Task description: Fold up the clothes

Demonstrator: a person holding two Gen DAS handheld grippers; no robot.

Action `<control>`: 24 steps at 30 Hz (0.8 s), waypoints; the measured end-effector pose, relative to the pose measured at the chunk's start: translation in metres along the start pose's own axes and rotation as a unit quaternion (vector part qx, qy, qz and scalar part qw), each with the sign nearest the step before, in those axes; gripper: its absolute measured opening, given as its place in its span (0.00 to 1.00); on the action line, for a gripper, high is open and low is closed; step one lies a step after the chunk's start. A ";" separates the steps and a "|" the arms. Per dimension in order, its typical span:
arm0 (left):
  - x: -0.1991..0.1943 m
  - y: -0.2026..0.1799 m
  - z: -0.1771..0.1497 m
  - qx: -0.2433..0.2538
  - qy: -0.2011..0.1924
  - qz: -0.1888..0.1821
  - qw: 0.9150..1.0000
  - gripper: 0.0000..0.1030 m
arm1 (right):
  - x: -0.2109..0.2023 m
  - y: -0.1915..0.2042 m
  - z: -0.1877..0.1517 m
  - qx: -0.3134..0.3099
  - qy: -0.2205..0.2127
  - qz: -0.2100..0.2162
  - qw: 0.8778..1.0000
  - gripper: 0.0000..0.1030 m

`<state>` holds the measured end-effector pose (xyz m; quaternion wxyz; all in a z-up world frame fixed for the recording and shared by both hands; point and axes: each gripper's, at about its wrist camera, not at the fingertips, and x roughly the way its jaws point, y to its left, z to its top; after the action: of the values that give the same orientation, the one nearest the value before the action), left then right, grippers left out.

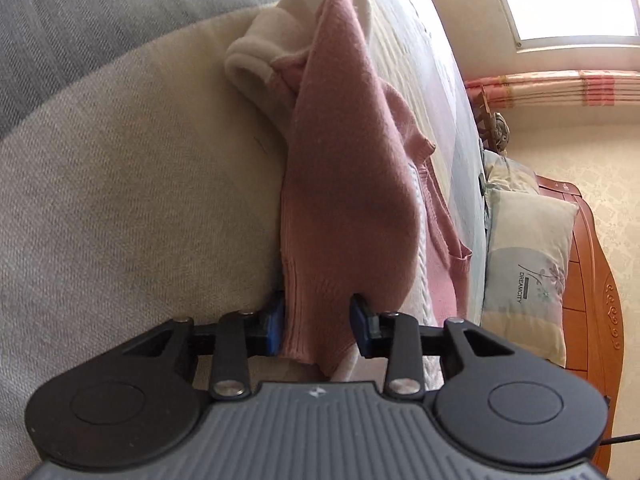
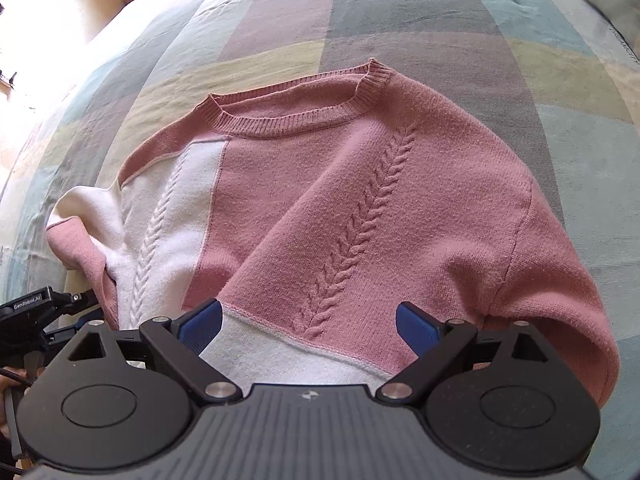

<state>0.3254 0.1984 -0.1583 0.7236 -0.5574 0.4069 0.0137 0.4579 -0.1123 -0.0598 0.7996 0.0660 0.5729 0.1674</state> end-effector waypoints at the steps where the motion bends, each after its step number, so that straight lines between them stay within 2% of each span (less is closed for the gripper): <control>1: 0.002 0.000 0.001 -0.003 -0.002 -0.001 1.000 0.34 | 0.000 0.000 -0.001 0.003 0.001 0.001 1.000 0.94; 2: 0.005 0.001 0.001 -0.006 -0.003 -0.002 1.000 0.28 | 0.001 -0.001 -0.001 0.004 0.002 0.001 1.000 0.94; 3: 0.008 -0.002 0.003 0.001 -0.002 0.013 1.000 0.24 | 0.002 0.000 -0.001 0.004 0.003 0.000 1.000 0.94; 4: 0.011 -0.005 0.005 0.008 0.001 0.030 1.000 0.09 | 0.003 0.000 -0.001 0.003 0.004 -0.002 1.000 0.94; 6: 0.008 -0.008 0.005 0.012 0.003 0.041 0.999 0.09 | 0.004 0.001 -0.001 0.001 0.005 -0.005 1.000 0.94; 8: 0.005 -0.019 0.005 0.026 0.007 0.058 0.998 0.05 | 0.003 0.002 -0.001 -0.001 0.003 -0.005 1.000 0.94; 13: -0.032 -0.028 0.016 0.049 0.001 0.097 0.994 0.04 | -0.003 0.003 0.003 -0.014 -0.006 -0.009 1.000 0.94; 18: -0.097 -0.024 0.055 0.082 -0.033 0.193 0.977 0.04 | -0.007 0.000 0.007 -0.018 -0.012 -0.011 1.000 0.94; 24: -0.168 -0.017 0.114 0.104 -0.081 0.298 0.945 0.04 | -0.005 0.000 0.009 -0.017 -0.012 -0.008 1.000 0.94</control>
<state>0.2865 0.3577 -0.0383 0.7708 -0.3295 0.4937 0.2313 0.4645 -0.1129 -0.0523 0.8088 0.0498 0.5609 0.1696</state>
